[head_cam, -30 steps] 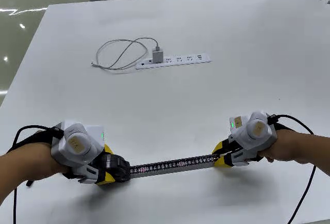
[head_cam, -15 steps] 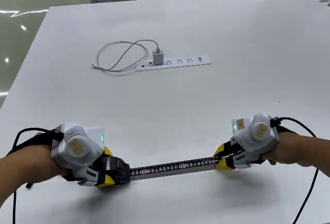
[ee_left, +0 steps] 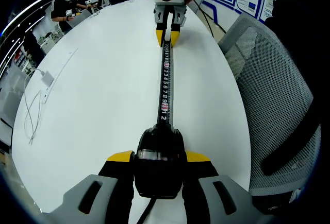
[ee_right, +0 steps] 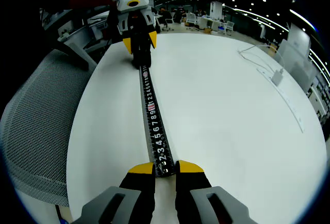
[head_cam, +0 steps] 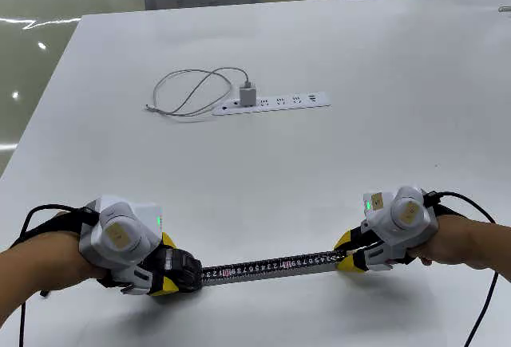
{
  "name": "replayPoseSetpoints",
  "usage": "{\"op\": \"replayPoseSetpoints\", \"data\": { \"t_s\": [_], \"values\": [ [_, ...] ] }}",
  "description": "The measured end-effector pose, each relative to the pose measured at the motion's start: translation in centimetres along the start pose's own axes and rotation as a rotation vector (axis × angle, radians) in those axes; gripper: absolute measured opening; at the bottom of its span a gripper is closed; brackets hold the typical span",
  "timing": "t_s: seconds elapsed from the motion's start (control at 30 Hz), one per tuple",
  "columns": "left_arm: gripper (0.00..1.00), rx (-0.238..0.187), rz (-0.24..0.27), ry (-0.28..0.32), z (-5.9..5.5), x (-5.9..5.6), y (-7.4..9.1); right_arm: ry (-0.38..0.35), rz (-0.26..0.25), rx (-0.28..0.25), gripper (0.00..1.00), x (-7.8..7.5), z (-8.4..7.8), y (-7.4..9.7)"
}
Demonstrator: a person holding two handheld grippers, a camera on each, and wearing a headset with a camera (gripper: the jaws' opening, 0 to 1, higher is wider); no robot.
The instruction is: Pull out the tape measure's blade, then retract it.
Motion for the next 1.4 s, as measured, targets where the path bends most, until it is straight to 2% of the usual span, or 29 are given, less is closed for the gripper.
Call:
{"op": "replayPoseSetpoints", "data": {
  "t_s": [0.03, 0.1, 0.33, 0.5, 0.73, 0.9, 1.03, 1.13, 1.2, 1.23, 1.33, 1.4],
  "values": [
    [0.31, -0.004, -0.001, -0.007, 0.0, 0.0, 0.0, 0.003, 0.001, 0.0, 0.1, 0.0, 0.0, 0.0],
    [0.31, -0.018, -0.002, 0.013, -0.1, 0.1, 0.1, 0.015, 0.005, 0.002, 0.11, 0.0, 0.0, 0.0],
    [0.32, -0.028, 0.003, 0.015, -0.2, 0.2, 0.1, 0.035, 0.023, 0.016, 0.11, -0.1, 0.2, -0.1],
    [0.32, -0.036, -0.004, 0.033, -0.1, 0.2, 0.1, 0.093, 0.035, 0.039, 0.12, -0.2, 0.3, -0.2],
    [0.32, -0.038, -0.007, 0.041, -0.1, 0.3, 0.2, 0.086, 0.018, 0.042, 0.14, -0.4, 0.2, 0.0],
    [0.32, -0.04, -0.011, 0.05, -0.2, 0.3, 0.3, 0.11, 0.032, 0.065, 0.15, -0.4, 0.2, 0.1],
    [0.32, -0.042, -0.012, 0.067, -0.3, 0.4, 0.6, 0.103, 0.044, 0.07, 0.16, -0.3, 0.2, 0.4],
    [0.33, -0.047, -0.022, 0.057, -0.4, 0.2, 1.1, 0.091, 0.052, 0.067, 0.18, -0.3, 0.3, 0.6],
    [0.35, -0.051, -0.032, 0.062, -0.4, 0.2, 1.3, 0.1, 0.045, 0.073, 0.2, -0.3, 0.4, 0.8],
    [0.35, -0.053, -0.036, 0.062, -0.4, 0.1, 1.4, 0.133, 0.023, 0.085, 0.2, -0.5, 0.4, 0.9],
    [0.37, -0.055, -0.039, 0.065, -0.5, 0.1, 1.6, 0.099, 0.029, 0.069, 0.24, -0.6, 0.6, 1.1],
    [0.4, -0.058, -0.035, 0.084, -0.6, 0.1, 1.7, 0.122, 0.004, 0.079, 0.25, -0.8, 0.6, 1.3]
  ]
}}
Point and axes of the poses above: the centre of the closed fingertips' face, and the gripper's own axes: y roughly backward along the fingers, x roughly to its left, z roughly out of its top, the point moved 8 cm from there along y, roughly backward along the fingers, and after that the axes turned 15 degrees about y, right-handed, at the moved point
